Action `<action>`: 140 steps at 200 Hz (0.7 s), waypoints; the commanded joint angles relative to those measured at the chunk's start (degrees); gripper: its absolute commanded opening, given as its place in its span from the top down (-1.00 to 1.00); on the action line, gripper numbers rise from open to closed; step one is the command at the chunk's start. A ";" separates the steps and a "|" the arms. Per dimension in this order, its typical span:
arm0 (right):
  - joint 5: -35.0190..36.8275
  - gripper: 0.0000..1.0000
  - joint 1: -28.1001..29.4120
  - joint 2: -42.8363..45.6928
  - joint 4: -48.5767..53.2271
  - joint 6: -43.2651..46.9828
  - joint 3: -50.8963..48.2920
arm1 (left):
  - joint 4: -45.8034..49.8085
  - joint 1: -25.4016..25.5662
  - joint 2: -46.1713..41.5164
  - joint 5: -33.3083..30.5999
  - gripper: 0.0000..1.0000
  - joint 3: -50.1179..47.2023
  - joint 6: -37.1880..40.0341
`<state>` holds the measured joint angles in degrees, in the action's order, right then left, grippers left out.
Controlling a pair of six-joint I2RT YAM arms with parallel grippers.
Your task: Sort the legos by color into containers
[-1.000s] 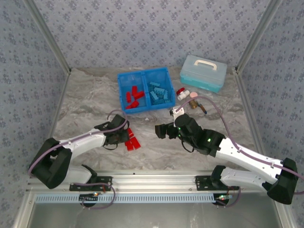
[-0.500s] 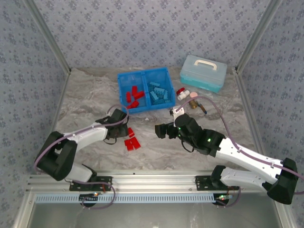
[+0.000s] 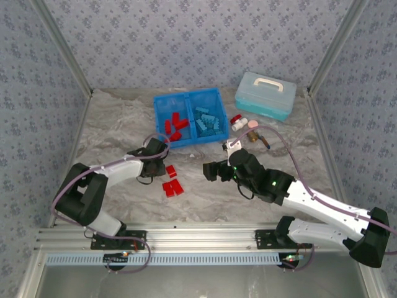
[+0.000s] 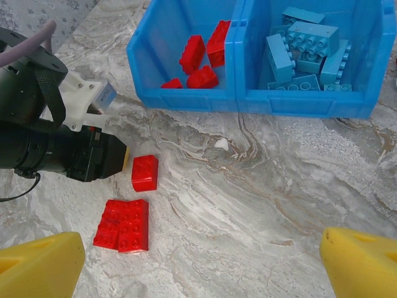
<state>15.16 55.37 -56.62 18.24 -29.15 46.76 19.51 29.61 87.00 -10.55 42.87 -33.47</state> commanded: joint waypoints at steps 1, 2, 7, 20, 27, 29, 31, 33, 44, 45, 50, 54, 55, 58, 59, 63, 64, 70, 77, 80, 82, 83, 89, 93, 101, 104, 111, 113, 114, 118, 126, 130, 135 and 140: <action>1.10 -1.00 -0.35 -0.02 0.48 -0.44 1.79 | 3.18 0.02 -4.83 2.98 0.47 1.81 -0.30; 1.06 -1.00 -0.35 -0.04 0.48 -0.46 1.82 | 3.39 0.11 -5.05 3.07 0.46 1.88 -0.38; 1.02 -1.00 -0.39 -0.24 0.40 -0.44 1.95 | 4.10 0.39 -6.67 3.30 0.46 2.74 -0.48; 0.84 -1.00 -0.42 -0.59 0.06 -0.42 2.15 | 5.24 1.58 -10.59 3.27 0.46 5.32 -0.47; 0.84 -1.00 -0.42 -0.70 -0.16 -0.34 2.20 | 5.67 2.14 -12.03 2.83 0.45 7.32 -0.16; 0.84 -1.00 -0.39 -0.75 -0.32 -0.37 2.24 | 5.81 2.24 -12.32 2.62 0.45 7.84 -0.03; 0.77 -1.00 -0.41 -0.83 -0.38 -0.34 2.25 | 5.96 2.28 -12.54 2.48 0.45 8.68 0.09; 0.76 -1.00 -0.43 -0.85 -0.44 -0.35 2.27 | 6.15 2.30 -12.62 2.38 0.44 9.30 0.21; 0.76 -1.00 -0.43 -1.07 -1.02 -0.33 2.37 | 7.11 2.38 -12.19 1.35 0.44 13.86 1.37; 0.76 -1.00 -0.39 -1.14 -1.06 -0.36 2.37 | 7.16 2.34 -12.06 1.20 0.44 14.19 1.51; 0.72 -1.00 -0.44 -1.20 -1.24 -0.32 2.45 | 7.47 2.35 -11.15 0.44 0.44 16.51 2.24; 0.61 -1.00 -0.40 -1.33 -1.34 -0.33 2.61 | 7.73 2.32 -10.32 -0.32 0.44 18.35 3.04; 0.59 -1.00 -0.38 -1.36 -1.31 -0.31 2.58 | 7.82 2.35 -10.12 -0.47 0.44 18.81 3.18; 0.58 -1.00 -0.40 -1.49 -1.30 -0.33 2.58 | 8.08 2.35 -9.20 -1.04 0.44 20.38 3.81; 0.53 -1.00 -0.38 -1.48 -1.33 -0.31 2.61 | 8.17 2.32 -8.95 -1.18 0.44 20.92 3.97; 0.45 -1.00 -0.39 -1.54 -1.36 -0.31 2.70 | 8.55 2.30 -7.69 -1.98 0.44 23.04 4.74; 0.42 -1.00 -0.42 -1.55 -1.36 -0.31 2.71 | 8.63 2.30 -7.40 -2.17 0.44 23.53 4.91; 0.34 -1.00 -0.38 -1.72 -1.28 -0.34 2.89 | 8.78 2.16 -5.16 -3.34 0.44 26.67 6.14; 0.16 -1.00 -0.43 -1.74 -1.06 -0.42 3.06 | 8.64 1.81 -2.45 -4.18 0.44 30.06 7.55; 0.07 -1.00 -0.44 -1.76 -1.00 -0.44 3.12 | 8.62 1.50 -1.24 -4.35 0.44 31.72 8.04; 0.08 -1.00 -0.44 -1.81 -0.97 -0.53 3.15 | 8.64 1.31 -0.17 -4.41 0.44 32.80 8.31; 0.06 -1.00 -0.44 -1.82 -0.90 -0.50 3.20 | 8.63 1.19 0.27 -4.49 0.44 33.33 8.41; -0.08 -1.00 -0.36 -1.65 -0.75 -0.58 3.29 | 8.67 0.46 3.20 -4.60 0.44 36.38 9.21; -0.15 -1.00 -0.31 -1.51 -0.62 -0.58 3.40 | 9.02 -0.05 5.04 -4.59 0.43 38.73 9.72; -0.24 -1.00 -0.35 -1.25 -0.11 -0.79 3.49 | 10.54 -1.06 9.47 -4.65 0.43 43.86 10.50; -0.16 -1.00 -0.33 -1.14 0.10 -0.82 3.65 | 11.14 -1.43 11.17 -4.66 0.43 45.59 10.71; 0.02 -1.00 -0.26 -0.70 0.65 -0.91 3.76 | 12.24 -2.18 14.86 -4.78 0.43 49.79 11.33; 0.04 -1.00 -0.26 -0.51 0.72 -1.04 3.75 | 12.60 -2.36 15.87 -4.87 0.42 50.98 11.46; 0.09 -1.00 -0.27 -0.42 0.82 -1.07 3.76 | 12.76 -2.49 16.51 -4.89 0.42 51.56 11.57; 0.28 -1.00 -0.18 -0.17 1.14 -1.27 3.70 | 13.50 -2.88 18.48 -5.12 0.42 53.38 11.85; 0.48 -1.00 -0.04 0.62 1.38 -1.59 3.45 | 14.84 -3.51 22.33 -5.76 0.41 57.73 12.29; 0.63 -1.00 -0.09 0.95 1.43 -1.81 3.28 | 15.55 -3.77 24.12 -6.35 0.41 59.63 12.60; 0.68 -1.00 -0.06 1.58 1.43 -2.07 2.99 | 16.73 -4.05 26.32 -7.18 0.40 62.19 12.81; 0.80 -1.00 -0.09 2.18 1.41 -2.21 2.75 | 17.97 -4.31 28.68 -7.97 0.40 64.64 13.01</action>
<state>15.14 55.37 -57.39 18.26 -29.54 48.51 29.19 26.98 107.35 -14.52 98.32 -23.79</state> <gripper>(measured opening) 0.999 0.316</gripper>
